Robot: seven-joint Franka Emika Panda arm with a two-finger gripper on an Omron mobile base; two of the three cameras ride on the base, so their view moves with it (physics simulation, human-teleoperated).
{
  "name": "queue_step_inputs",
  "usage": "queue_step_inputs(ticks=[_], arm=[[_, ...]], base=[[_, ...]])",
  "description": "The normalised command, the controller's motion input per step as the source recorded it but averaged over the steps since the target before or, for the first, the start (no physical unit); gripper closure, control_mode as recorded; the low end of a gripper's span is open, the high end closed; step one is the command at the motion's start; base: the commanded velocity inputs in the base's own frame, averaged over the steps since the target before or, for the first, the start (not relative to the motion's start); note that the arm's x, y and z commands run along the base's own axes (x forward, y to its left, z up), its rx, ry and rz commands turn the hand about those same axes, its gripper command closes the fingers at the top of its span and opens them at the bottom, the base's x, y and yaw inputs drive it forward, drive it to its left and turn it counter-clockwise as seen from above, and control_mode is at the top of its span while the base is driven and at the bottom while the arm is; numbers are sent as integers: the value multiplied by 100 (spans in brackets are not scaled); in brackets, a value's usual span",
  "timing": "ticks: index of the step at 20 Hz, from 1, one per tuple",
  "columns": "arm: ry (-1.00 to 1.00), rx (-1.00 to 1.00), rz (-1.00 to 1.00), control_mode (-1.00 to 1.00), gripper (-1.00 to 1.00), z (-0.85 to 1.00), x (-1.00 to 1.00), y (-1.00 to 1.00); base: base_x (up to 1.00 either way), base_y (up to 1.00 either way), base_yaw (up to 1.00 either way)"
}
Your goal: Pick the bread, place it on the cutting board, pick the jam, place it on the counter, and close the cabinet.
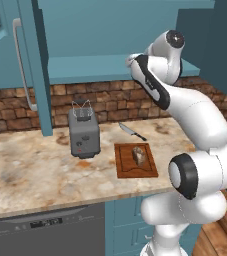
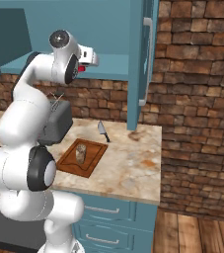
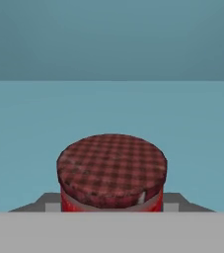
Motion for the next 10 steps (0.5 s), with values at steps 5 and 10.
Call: queue_step_inputs(ticks=[5, 10], arm=[[0, 0, 0, -100, 100, 0, -38, 0], [0, 0, 0, -100, 100, 0, -31, 0]], base=[[0, 0, 0], [0, 0, 0]])
